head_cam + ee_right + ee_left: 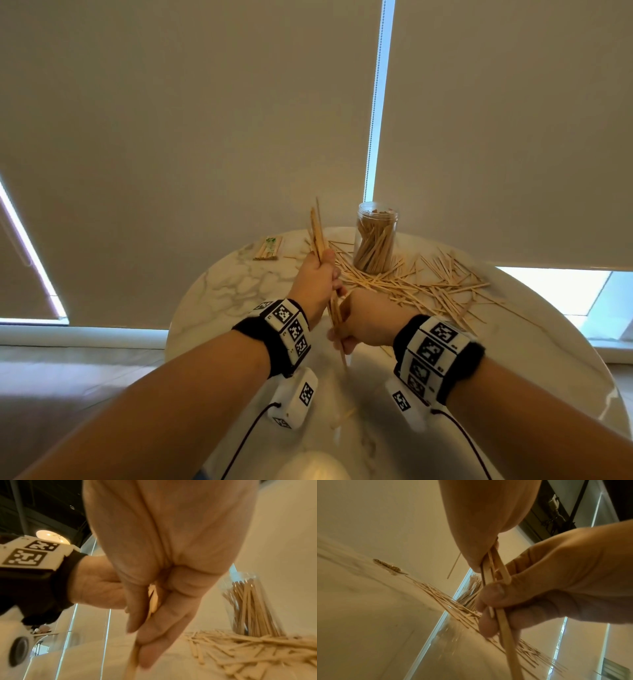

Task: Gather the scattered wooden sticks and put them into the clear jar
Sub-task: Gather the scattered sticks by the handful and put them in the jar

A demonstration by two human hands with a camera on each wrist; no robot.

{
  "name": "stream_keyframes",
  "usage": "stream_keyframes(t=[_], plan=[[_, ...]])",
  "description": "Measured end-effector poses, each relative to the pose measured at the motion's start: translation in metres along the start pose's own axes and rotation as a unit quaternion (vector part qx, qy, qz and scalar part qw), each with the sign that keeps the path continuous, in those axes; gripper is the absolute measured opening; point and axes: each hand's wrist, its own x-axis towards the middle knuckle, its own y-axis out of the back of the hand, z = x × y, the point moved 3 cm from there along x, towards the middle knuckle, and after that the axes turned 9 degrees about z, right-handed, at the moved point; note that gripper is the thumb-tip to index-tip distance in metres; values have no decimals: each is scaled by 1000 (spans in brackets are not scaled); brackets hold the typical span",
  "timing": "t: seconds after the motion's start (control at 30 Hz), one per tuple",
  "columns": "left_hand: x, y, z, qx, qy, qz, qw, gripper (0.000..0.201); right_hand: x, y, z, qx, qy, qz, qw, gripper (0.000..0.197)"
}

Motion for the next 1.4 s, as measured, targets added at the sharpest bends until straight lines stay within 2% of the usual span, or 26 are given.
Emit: stream_keyframes(t=[0.07,0.13,0.27,0.37,0.43,0.5,0.57,0.67,0.8,0.87,0.93,1.0,1.13,1.23,1.3,1.4], plan=[[-2,-1,3,8,-4,-25,1000,17,0,0,-2,35,2,37,999,18],[-1,0,7,20,-17,-29,999,18,2,0,-3,9,19,62,998,20],[-1,8,13,47,-22,-34,998,22,3,20,-2,-23,13,57,998,33],[-11,8,13,53,-4,-78,996,33,5,57,-4,41,25,174,984,50],[-21,4,13,51,19,-106,993,39,7,72,-11,67,93,197,974,61],[-26,2,14,42,33,-118,992,41,11,73,-16,89,138,160,973,47],[-26,2,16,32,42,-125,991,44,13,69,-14,166,126,128,970,31],[-26,5,18,38,46,-133,989,48,13,64,-7,255,120,104,954,23],[-25,9,17,42,22,-122,991,41,13,70,2,233,107,185,949,16],[-21,10,15,44,13,-89,995,40,16,77,8,232,76,235,941,10],[-17,10,14,55,-3,-42,998,43,17,81,10,246,58,252,934,7],[-14,8,14,59,-21,-29,998,48,17,82,7,256,61,255,930,8],[-20,-3,16,45,-29,-96,994,46,13,81,-2,273,88,268,920,10],[-21,-6,15,29,-36,-76,996,43,15,86,-3,256,87,253,929,12],[-23,-6,13,42,-33,-80,995,36,15,95,-6,226,85,273,931,20],[-31,-10,12,81,-35,-126,988,33,16,125,-18,269,89,356,891,40]])
